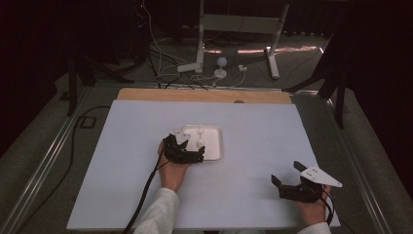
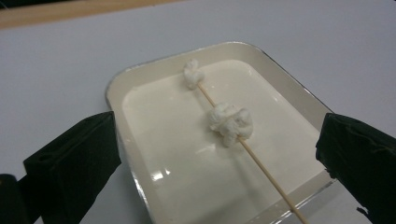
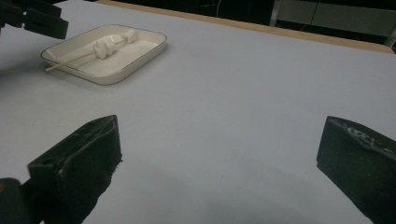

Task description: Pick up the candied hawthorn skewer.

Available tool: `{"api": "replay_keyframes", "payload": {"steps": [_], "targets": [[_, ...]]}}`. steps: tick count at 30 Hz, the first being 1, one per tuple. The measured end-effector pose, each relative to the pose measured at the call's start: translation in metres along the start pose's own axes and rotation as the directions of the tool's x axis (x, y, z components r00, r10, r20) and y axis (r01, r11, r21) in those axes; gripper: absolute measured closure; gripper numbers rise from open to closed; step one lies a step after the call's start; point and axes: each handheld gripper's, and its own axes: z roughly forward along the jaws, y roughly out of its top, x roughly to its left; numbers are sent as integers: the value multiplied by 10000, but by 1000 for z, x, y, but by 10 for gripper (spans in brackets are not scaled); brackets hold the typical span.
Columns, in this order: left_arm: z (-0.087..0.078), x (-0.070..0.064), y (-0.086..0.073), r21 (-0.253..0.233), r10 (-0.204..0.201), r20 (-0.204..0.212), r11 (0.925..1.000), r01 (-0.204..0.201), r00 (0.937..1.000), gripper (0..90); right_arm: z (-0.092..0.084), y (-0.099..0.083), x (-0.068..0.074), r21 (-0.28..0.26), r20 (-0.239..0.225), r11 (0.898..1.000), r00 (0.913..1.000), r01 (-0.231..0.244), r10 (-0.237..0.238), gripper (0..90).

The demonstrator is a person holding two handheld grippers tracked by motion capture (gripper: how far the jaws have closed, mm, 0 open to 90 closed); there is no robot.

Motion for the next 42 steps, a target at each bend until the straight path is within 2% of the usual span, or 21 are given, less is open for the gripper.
{"api": "replay_keyframes", "payload": {"steps": [3, 5, 9, 12, 13, 14, 15, 16, 22, 24, 27, 33, 34, 42], "targets": [[2, -3, 0, 277, 6, -65, 9996, -4, 10000, 22, 0, 0, 0, 1, 0, 10000, 10000, 2, -2, 1], [7, -9, 0, 728, 278, -307, 9970, -255, 9991, 29, 0, 0, 0, 11, 3, 10000, 10000, 6, -6, 1], [14, -13, -2, 1338, 474, -360, 9901, -422, 9982, 95, 0, 0, 0, 27, 19, 10000, 10000, 10, -10, 1], [15, -14, -4, 1482, 592, -360, 9875, -532, 9976, 287, 0, 0, 0, 33, 31, 10000, 10000, 3, -3, 1], [16, -14, -5, 1574, 631, -118, 9857, -605, 9979, 374, 0, 0, -1, 32, 31, 10000, 10000, -4, 4, 1], [16, -14, -5, 1574, 631, -118, 9857, -605, 9979, 447, 0, 0, -1, 32, 31, 10000, 10000, -4, 4, 1], [17, -14, -6, 1893, 617, -94, 9802, -588, 9981, 476, 0, 0, -1, 38, 40, 10000, 10000, -28, 28, 1], [17, -14, -7, 1992, 623, -117, 9782, -587, 9980, 514, 0, 0, -1, 37, 41, 10000, 10000, -25, 25, 1], [13, -9, -4, 2362, 517, -209, 9706, -453, 9984, 748, 0, 0, -1, 32, 42, 10000, 10000, -34, 34, 1], [11, -7, -3, 2586, 520, -328, 9651, -418, 9981, 795, 0, 0, -1, 45, 37, 10000, 10000, -21, 21, 1], [10, -6, -2, 2700, 424, -419, 9624, -295, 9982, 863, 0, 0, 0, 58, 35, 10000, 10000, -20, 19, 1], [10, -3, -1, 2771, 297, -279, 9606, -208, 9992, 896, 0, -1, 0, 51, 32, 10000, 10000, -39, 39, 1], [10, -1, -1, 2767, 183, -135, 9609, -139, 9997, 897, 0, -1, -1, 49, 34, 10000, 10000, -39, 39, 1], [1, 3, 1, 2464, -109, 49, 9691, 94, 9999, 899, 1, -1, -1, 84, 40, 10000, 10000, -17, 16, 1]]}}
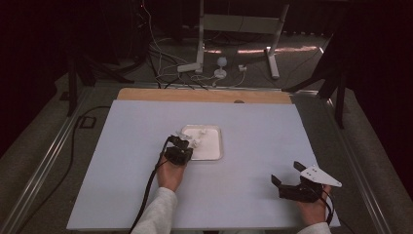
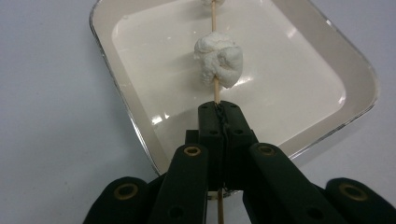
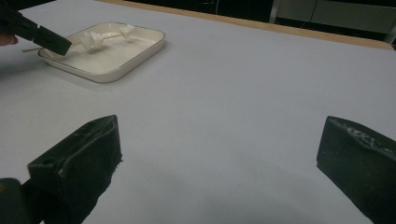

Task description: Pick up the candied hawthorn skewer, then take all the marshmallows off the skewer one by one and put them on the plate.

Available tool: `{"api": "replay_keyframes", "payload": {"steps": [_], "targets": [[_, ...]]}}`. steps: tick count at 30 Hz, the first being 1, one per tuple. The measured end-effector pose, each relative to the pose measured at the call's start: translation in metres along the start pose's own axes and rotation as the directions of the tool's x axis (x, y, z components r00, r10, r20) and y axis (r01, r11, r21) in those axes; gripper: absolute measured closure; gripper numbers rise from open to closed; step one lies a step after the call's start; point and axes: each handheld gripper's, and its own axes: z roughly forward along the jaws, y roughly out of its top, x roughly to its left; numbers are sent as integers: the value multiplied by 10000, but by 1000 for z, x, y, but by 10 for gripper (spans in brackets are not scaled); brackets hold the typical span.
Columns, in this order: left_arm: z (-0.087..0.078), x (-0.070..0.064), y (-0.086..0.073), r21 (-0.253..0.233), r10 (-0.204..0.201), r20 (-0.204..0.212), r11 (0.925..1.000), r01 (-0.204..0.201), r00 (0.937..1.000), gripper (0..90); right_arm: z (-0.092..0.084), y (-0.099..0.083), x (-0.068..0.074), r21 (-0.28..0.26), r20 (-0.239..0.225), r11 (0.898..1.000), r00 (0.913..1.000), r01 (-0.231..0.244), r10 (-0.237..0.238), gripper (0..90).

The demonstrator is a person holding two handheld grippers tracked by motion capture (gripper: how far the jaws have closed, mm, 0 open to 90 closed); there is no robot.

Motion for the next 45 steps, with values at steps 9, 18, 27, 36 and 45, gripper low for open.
{"api": "replay_keyframes", "payload": {"steps": [9, 18, 27, 36, 45], "targets": [[-13, 2, -1, -376, -145, 225, 9992, 153, 9996, 899, -1, 0, 0, -23, 23, 10000, 10000, -16, 17, 1], [-30, 7, -7, -895, -284, 480, 9955, 326, 9984, 899, 0, -1, 0, 19, 45, 10000, 10000, -8, 8, 1], [-53, 12, -25, -1387, -197, 724, 9899, 296, 9972, 899, 0, 3, 3, -311, -108, 9991, 9996, -280, 277, 2], [-67, 16, -39, -1607, -227, 1039, 9862, 393, 9943, 898, 6, 35, 16, -1068, -401, 9936, 9983, 371, -416, 2], [-78, 15, -42, -1901, -143, 1407, 9809, 412, 9900, 898, 33, 69, 40, -1324, -880, 9871, 9909, 898, -1019, 2]]}}
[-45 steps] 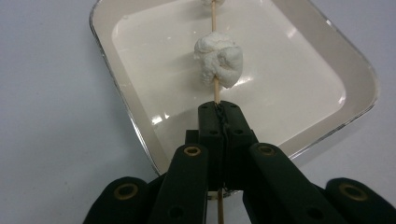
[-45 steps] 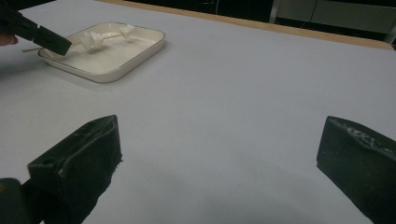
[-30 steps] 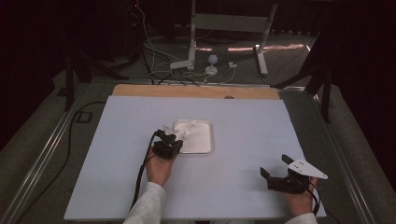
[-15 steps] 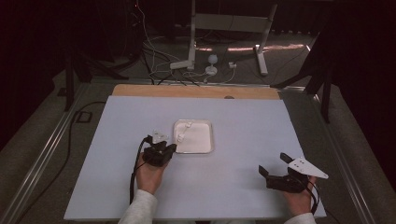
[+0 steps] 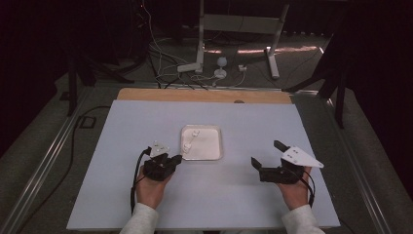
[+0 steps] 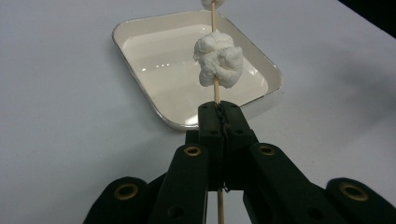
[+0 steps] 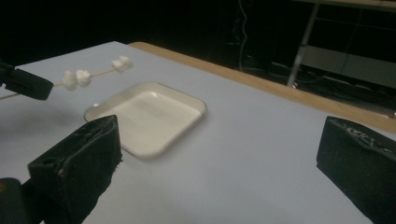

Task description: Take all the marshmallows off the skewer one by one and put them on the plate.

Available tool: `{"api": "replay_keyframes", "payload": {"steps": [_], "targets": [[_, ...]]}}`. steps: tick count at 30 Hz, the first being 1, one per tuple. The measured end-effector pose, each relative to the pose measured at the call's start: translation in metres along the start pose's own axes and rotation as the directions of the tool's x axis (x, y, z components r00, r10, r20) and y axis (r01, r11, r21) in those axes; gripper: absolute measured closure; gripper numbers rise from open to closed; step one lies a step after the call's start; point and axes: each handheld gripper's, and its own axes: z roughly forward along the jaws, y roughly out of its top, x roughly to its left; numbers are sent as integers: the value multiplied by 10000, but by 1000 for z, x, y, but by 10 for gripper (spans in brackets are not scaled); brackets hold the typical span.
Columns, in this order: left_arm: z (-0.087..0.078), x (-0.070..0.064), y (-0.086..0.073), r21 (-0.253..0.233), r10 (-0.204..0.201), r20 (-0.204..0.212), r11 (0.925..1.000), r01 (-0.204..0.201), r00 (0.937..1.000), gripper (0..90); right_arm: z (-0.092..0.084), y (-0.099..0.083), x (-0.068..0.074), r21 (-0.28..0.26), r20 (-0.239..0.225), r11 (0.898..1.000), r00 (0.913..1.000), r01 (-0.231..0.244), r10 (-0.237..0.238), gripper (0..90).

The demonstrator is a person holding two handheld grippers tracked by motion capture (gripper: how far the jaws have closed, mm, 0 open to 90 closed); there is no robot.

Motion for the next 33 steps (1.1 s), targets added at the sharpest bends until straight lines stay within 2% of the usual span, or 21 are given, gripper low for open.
{"api": "replay_keyframes", "payload": {"steps": [2, 6, 7, 10, 13, 14, 19, 21, 23, 25, 26, 27, 29, 30, 33], "targets": [[-5, 0, 1, -132, -14, 2, 9999, 14, 10000, 898, 16, 12, 7, 18, -308, 9999, 9994, 152, -151, 2], [-9, 1, 3, -238, 56, 31, 9997, -55, 10000, 898, 30, 20, 14, 91, -602, 9997, 9980, 213, -207, 2], [-10, 0, 4, -246, 115, 40, 9996, -114, 9999, 898, 40, 27, 19, 99, -769, 9994, 9965, 331, -322, 2], [-11, -1, 4, -258, 173, 100, 9995, -170, 9998, 898, 47, 31, 22, 68, -870, 9992, 9955, 392, -384, 2], [-12, -4, 5, -262, 354, 133, 9990, -351, 9993, 898, 66, 40, 28, 129, -1062, 9988, 9933, 463, -447, 2], [-12, -6, 6, -263, 407, 143, 9988, -403, 9991, 898, 66, 40, 28, 129, -1062, 9988, 9933, 463, -447, 2], [-15, -9, 8, -336, 653, 153, 9973, -647, 9978, 898, 87, 48, 33, 333, -1236, 9990, 9920, 301, -257, 3], [-15, -11, 9, -329, 715, 151, 9969, -709, 9973, 898, 89, 49, 33, 410, -1274, 9988, 9917, 257, -203, 12], [-15, -12, 9, -334, 795, 166, 9963, -790, 9967, 898, 96, 53, 37, 775, -1589, 9966, 9872, 276, -150, 53], [-16, -13, 9, -340, 832, 173, 9960, -826, 9964, 898, 101, 55, 42, 885, -1773, 9949, 9836, 485, -322, 79], [-16, -13, 9, -341, 856, 185, 9958, -850, 9962, 898, 107, 57, 48, 1025, -1951, 9928, 9800, 613, -403, 120], [-16, -14, 9, -341, 887, 203, 9955, -880, 9958, 898, 107, 57, 48, 1025, -1951, 9928, 9800, 613, -403, 120], [-16, -15, 9, -344, 929, 225, 9952, -921, 9954, 898, 114, 60, 56, 1114, -2013, 9901, 9776, 849, -612, 217], [-16, -15, 10, -336, 960, 246, 9949, -952, 9951, 898, 114, 60, 56, 1114, -2013, 9901, 9776, 849, -612, 217], [-16, -17, 10, -354, 1051, 305, 9939, -1040, 9940, 899, 122, 62, 65, 1237, -1940, 9837, 9753, 1309, -1054, 331]]}}
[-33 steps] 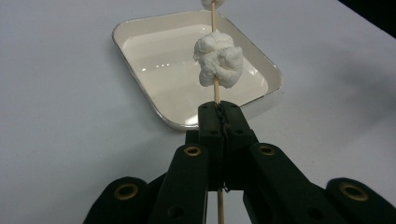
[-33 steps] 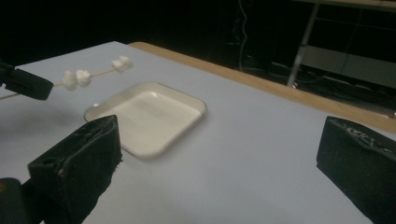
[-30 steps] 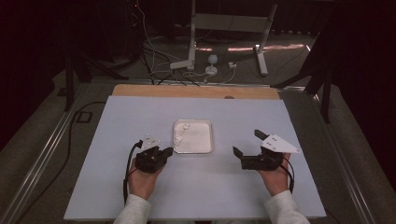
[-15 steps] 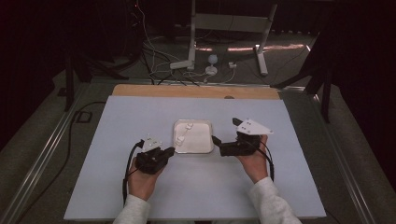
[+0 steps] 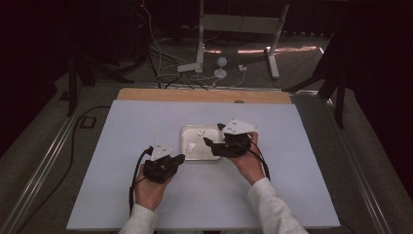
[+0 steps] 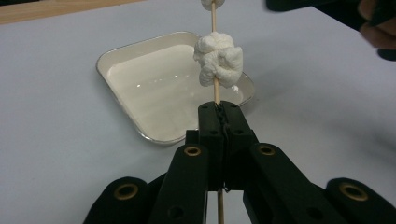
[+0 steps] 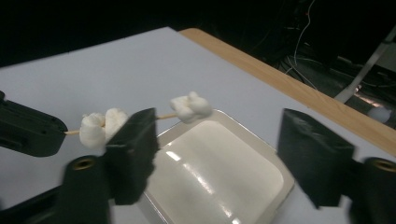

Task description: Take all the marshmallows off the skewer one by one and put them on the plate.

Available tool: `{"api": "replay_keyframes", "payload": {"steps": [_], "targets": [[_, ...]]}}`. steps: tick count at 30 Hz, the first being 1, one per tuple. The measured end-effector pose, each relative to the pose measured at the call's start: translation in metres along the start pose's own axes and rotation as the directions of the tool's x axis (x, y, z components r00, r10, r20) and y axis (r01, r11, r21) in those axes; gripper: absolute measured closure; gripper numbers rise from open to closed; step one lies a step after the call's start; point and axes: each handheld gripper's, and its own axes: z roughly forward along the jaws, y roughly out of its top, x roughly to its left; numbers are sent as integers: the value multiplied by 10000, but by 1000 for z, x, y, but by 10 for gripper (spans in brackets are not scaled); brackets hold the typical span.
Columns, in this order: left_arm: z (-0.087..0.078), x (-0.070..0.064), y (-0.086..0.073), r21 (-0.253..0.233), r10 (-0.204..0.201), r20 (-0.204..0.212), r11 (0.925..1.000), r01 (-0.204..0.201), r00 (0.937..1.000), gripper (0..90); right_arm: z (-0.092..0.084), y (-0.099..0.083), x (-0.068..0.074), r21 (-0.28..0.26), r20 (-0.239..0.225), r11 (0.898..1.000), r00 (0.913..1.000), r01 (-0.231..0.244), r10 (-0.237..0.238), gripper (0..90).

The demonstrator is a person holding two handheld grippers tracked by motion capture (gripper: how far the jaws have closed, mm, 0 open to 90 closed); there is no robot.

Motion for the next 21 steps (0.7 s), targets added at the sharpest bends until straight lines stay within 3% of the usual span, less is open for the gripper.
{"api": "replay_keyframes", "payload": {"steps": [1, 4, 8, 9, 11, 14, 17, 21], "targets": [[0, -1, 0, -2, 46, 13, 10000, -46, 10000, 899, 6, 1, 4, 89, 17, 9994, 9994, 347, -347, 396], [-1, -3, 1, -24, 125, 77, 9999, -125, 9999, 899, 10, 1, 7, 126, 44, 9985, 9986, 534, -534, 446], [-1, -4, 2, -33, 233, 143, 9997, -233, 9996, 899, 16, 2, 8, 164, -47, 9984, 9986, 533, -532, 565], [-1, -4, 2, -31, 228, 139, 9997, -228, 9996, 899, 18, 2, 8, 258, -249, 9986, 9987, 460, -453, 654], [-1, -4, 2, -23, 222, 147, 9998, -221, 9996, 900, 19, 3, 8, 350, -144, 9985, 9991, 412, -408, 700], [-1, -5, 3, -21, 243, 135, 9997, -243, 9996, 900, 20, 4, 9, 425, -55, 9982, 9991, 416, -414, 732], [-1, -6, 4, -9, 326, 65, 9995, -326, 9994, 900, 23, 5, 14, 646, 420, 9938, 9947, 905, -934, 776], [-2, -6, 4, 13, 243, -29, 9997, -243, 9997, 900, 25, 6, 15, 688, 598, 9939, 9941, 867, -908, 794]]}}
